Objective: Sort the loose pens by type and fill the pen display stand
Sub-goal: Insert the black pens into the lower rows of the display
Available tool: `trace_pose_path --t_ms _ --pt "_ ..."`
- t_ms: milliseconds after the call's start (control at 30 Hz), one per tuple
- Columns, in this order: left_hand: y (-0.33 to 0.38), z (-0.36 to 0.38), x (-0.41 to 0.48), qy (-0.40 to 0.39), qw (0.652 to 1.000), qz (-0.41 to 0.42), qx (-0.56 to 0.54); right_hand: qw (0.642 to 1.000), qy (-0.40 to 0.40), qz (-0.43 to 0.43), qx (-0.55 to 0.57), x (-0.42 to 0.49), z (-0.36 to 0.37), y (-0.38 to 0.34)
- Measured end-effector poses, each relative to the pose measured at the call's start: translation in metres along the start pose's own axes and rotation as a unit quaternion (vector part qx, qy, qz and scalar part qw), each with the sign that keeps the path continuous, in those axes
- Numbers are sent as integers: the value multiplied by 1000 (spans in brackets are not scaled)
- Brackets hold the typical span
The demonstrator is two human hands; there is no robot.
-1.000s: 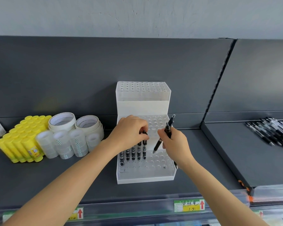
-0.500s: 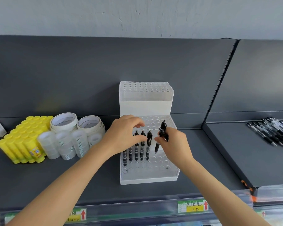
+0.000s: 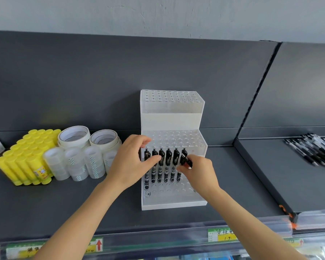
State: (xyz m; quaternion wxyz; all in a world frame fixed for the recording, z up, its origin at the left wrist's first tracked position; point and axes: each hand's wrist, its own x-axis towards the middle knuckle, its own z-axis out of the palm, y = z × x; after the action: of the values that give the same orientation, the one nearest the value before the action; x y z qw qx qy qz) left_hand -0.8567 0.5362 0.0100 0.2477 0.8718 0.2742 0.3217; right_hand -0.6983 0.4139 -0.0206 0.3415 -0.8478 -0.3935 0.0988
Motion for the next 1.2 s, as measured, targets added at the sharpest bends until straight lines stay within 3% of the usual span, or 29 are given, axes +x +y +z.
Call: trace_pose_path --t_ms 267,367,433,500,800,1200 --pt "-8 11 -21 58 997 -44 -29 1000 -21 2 1 2 -8 0" --pt "-11 13 -28 65 995 -68 -29 988 -4 66 141 5 -23 -3" --pt "-13 15 -31 48 996 -73 -16 957 -18 112 266 8 -33 -6" --pt "-15 16 -34 13 997 -72 5 942 -21 112 315 9 -39 -8" --pt "-29 19 -44 -107 982 -49 150 963 98 9 250 -3 -42 -9" --pt "-37 22 -47 -137 975 -57 163 982 111 -32 149 1 -36 -5"
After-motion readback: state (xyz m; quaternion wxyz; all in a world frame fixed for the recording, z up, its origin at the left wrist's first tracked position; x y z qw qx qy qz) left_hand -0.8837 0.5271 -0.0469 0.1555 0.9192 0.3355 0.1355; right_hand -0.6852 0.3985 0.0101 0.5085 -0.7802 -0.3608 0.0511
